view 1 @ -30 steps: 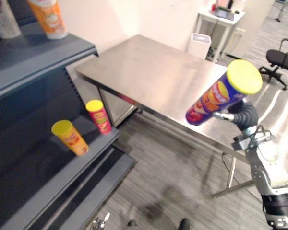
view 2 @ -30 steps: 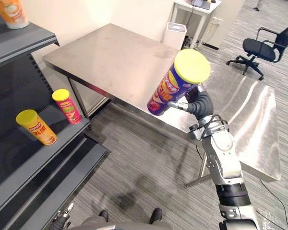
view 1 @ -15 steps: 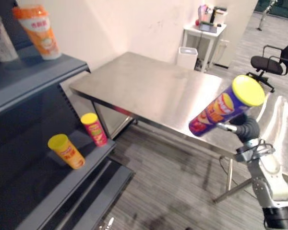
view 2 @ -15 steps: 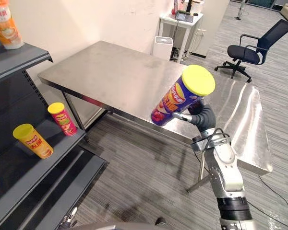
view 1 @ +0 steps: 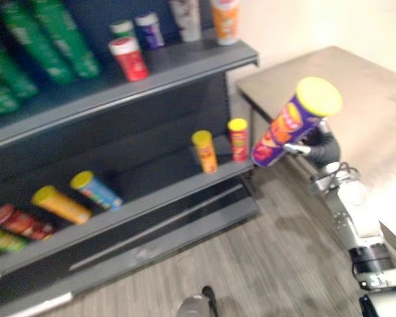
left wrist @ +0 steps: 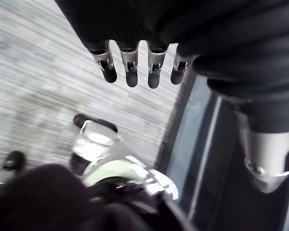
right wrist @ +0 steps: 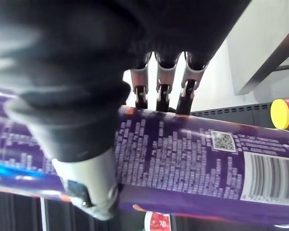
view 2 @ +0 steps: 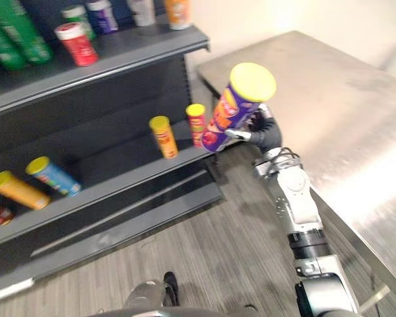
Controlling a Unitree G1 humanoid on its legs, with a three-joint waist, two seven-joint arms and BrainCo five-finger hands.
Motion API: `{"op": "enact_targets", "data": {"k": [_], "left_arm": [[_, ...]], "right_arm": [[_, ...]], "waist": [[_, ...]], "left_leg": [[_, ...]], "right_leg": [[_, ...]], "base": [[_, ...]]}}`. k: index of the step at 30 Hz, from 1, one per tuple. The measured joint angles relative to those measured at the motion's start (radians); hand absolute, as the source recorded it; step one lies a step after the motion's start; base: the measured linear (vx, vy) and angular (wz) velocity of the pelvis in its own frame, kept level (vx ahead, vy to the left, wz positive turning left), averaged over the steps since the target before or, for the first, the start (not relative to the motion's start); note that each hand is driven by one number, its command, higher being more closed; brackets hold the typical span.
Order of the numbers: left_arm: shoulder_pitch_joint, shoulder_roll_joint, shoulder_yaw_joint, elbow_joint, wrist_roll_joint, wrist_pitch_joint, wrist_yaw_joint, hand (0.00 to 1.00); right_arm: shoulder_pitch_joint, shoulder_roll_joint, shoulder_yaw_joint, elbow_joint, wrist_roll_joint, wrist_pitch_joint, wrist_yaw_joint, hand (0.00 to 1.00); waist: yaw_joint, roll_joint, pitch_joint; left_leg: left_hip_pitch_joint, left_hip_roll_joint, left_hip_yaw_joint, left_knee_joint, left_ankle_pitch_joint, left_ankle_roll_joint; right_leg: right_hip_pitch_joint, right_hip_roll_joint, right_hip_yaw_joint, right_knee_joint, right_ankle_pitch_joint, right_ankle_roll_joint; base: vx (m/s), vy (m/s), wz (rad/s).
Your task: Put the gum and the chips on the shelf.
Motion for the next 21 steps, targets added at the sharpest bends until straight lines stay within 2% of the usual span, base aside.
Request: {"op": "enact_targets", "data": {"k": [1,2,5,7,8,9,12,15,17,21], "left_arm": [[0.012,-0.012,0.000,0.007,0.005,0.005,-0.020,0.00],[0.017,-0.023,-0.005,0.017,0.008,0.017,-0.044,0.00],[0.011,-0.022,-0.048,0.042,0.020,0.026,-0.086,0.00],[-0.005,-0.016,-0.081,0.053,0.039,0.022,-0.077,0.00],[-0.009,-0.014,-0.088,0.053,0.039,0.022,-0.074,0.00],[-0.021,0.006,-0.103,0.053,0.037,0.024,-0.067,0.00],[-0.020,0.040,-0.122,0.055,0.032,0.025,-0.065,0.00],[-0.021,0.064,-0.122,0.054,0.026,0.023,-0.064,0.00],[-0.024,0.072,-0.121,0.052,-0.015,0.022,-0.067,0.00],[-0.043,0.081,-0.119,0.052,-0.042,0.021,-0.087,0.00]], "right_arm": [[0.017,-0.009,-0.004,-0.015,0.000,0.002,-0.013,1.00],[0.035,-0.014,-0.014,-0.027,0.000,0.002,-0.019,1.00],[0.077,-0.011,-0.052,-0.060,-0.001,0.006,-0.039,1.00],[0.114,-0.006,-0.087,-0.093,-0.012,0.011,-0.061,1.00],[0.119,-0.003,-0.096,-0.098,-0.023,0.011,-0.063,1.00],[0.121,0.003,-0.107,-0.101,-0.040,0.013,-0.073,1.00],[0.147,0.023,-0.107,-0.115,-0.041,0.023,-0.077,1.00],[0.185,0.048,-0.106,-0.159,-0.042,0.023,-0.054,1.00],[0.194,0.048,-0.107,-0.180,-0.042,0.023,-0.033,1.00],[0.194,0.048,-0.108,-0.188,-0.042,0.022,0.004,1.00]], "waist": [[-0.007,0.008,-0.004],[-0.027,0.021,-0.012],[-0.030,0.039,-0.023],[-0.047,0.046,-0.028],[-0.052,0.044,-0.028],[-0.054,0.022,-0.022],[-0.053,-0.001,-0.020],[-0.048,-0.006,-0.017],[-0.046,0.000,-0.013],[-0.044,-0.005,-0.010]], "left_leg": [[0.047,0.009,0.001,-0.013,-0.020,-0.031],[0.082,0.015,0.001,-0.073,-0.033,-0.056],[0.108,0.009,0.026,-0.176,-0.052,-0.097],[0.112,-0.020,0.026,-0.234,-0.075,-0.129],[0.113,-0.032,0.025,-0.251,-0.077,-0.132],[0.122,-0.077,0.025,-0.302,-0.075,-0.125],[0.140,-0.114,0.029,-0.334,-0.075,-0.116],[0.142,-0.119,0.055,-0.351,-0.087,-0.102],[0.136,-0.099,0.083,-0.350,-0.088,-0.102],[0.122,-0.067,0.114,-0.347,-0.083,-0.108]], "right_leg": [[-0.003,-0.006,-0.026,0.017,0.002,0.005],[-0.003,-0.004,-0.058,0.023,0.004,0.008],[-0.016,-0.015,-0.103,0.061,0.007,0.011],[-0.020,-0.067,-0.143,0.136,0.007,0.012],[-0.023,-0.086,-0.150,0.156,0.007,0.012],[-0.040,-0.144,-0.153,0.210,0.008,0.012],[-0.034,-0.166,-0.151,0.206,0.038,0.016],[-0.033,-0.137,-0.131,0.134,0.080,0.020],[-0.034,-0.086,-0.120,0.062,0.092,0.029],[-0.052,-0.037,-0.096,0.022,0.099,0.042]], "base": [[-0.09,0.035,0.85],[-0.09,0.087,0.80],[-0.09,0.183,0.56],[-0.06,0.270,0.58],[-0.08,0.378,0.58],[-0.08,0.267,0.35],[-0.08,0.171,0.07],[-0.10,0.102,-0.18],[-0.07,0.034,-0.19],[-0.02,-0.036,-0.07]]}}
